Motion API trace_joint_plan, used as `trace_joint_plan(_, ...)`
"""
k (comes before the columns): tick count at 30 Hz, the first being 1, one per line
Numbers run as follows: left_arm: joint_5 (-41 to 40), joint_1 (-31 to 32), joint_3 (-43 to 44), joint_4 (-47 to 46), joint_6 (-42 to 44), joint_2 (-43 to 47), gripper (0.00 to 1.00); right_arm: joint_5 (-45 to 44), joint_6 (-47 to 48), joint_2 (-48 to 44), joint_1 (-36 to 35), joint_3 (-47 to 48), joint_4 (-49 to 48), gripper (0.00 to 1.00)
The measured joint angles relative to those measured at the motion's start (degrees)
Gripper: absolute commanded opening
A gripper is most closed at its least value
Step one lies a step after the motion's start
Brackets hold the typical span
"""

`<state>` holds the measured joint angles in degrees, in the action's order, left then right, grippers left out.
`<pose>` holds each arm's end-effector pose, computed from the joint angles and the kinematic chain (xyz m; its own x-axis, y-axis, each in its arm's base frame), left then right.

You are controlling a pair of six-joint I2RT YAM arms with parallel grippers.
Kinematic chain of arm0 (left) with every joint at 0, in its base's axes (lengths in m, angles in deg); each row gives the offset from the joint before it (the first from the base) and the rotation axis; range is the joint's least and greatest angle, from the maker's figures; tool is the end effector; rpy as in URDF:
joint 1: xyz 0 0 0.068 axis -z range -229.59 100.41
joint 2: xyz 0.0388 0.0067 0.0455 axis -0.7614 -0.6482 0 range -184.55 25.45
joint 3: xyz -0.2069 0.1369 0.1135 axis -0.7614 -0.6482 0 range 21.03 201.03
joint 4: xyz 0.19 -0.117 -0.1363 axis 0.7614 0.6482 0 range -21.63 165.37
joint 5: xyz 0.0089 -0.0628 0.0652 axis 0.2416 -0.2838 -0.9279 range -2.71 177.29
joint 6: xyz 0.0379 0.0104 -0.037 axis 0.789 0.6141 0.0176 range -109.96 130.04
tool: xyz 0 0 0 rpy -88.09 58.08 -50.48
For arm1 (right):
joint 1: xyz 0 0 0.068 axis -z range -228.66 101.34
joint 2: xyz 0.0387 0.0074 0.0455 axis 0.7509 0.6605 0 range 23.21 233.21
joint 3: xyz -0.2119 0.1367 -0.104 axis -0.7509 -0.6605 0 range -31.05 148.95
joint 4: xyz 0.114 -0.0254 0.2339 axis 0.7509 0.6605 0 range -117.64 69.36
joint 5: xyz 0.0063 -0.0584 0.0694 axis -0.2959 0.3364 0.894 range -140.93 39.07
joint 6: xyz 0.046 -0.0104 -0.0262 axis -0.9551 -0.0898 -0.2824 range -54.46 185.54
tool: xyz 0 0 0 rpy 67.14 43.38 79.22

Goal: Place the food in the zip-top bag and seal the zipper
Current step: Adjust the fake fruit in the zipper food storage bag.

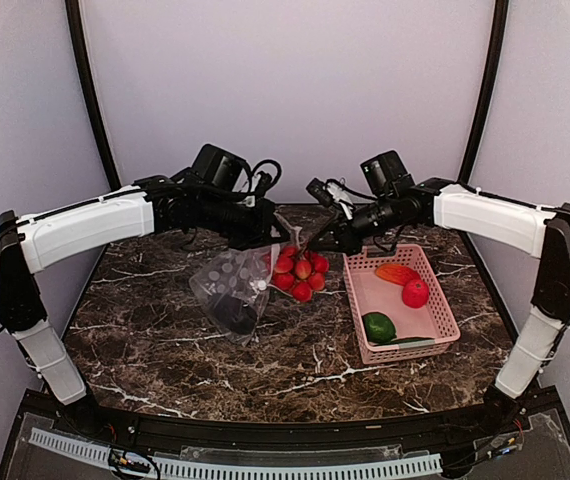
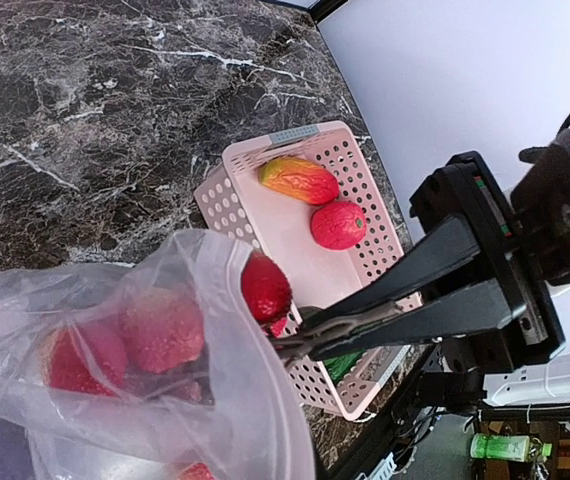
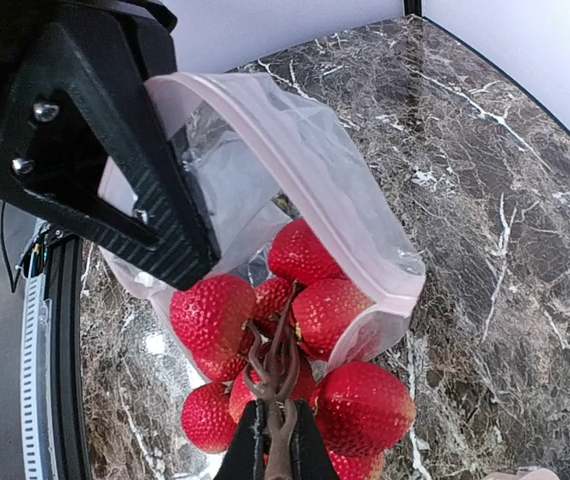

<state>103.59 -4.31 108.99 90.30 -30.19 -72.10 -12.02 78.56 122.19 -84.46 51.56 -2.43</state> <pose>0.2734 -0.2903 0.3370 -0.8301 -0.0428 -0.5560 0.4115 0.6258 -0.6626 0.3026 0.2459 0.2953 -0.3361 -0.4584 -0.8227 -0.9360 0.2597 0.2376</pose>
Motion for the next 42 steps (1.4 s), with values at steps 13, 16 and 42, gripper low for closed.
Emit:
trace_joint_plan(13, 0.66, 0.33, 12.2, 8.2, 5.29, -8.39, 0.01, -3.56, 3.21, -11.98, -1.62, -0.17, 5.33, 0.0)
trace_joint_plan(16, 1.55, 0.5, 12.2, 8.02, 4.96, -8.41, 0.01, -4.63, 3.69, -11.47, -3.41, -0.37, 6.34, 0.0)
trace_joint_plan(42, 3.26, -0.26, 12.2, 7.8, 4.42, -8.37, 0.01, -19.1, -17.07, 1.29, -3.34, 3.19, -5.95, 0.0)
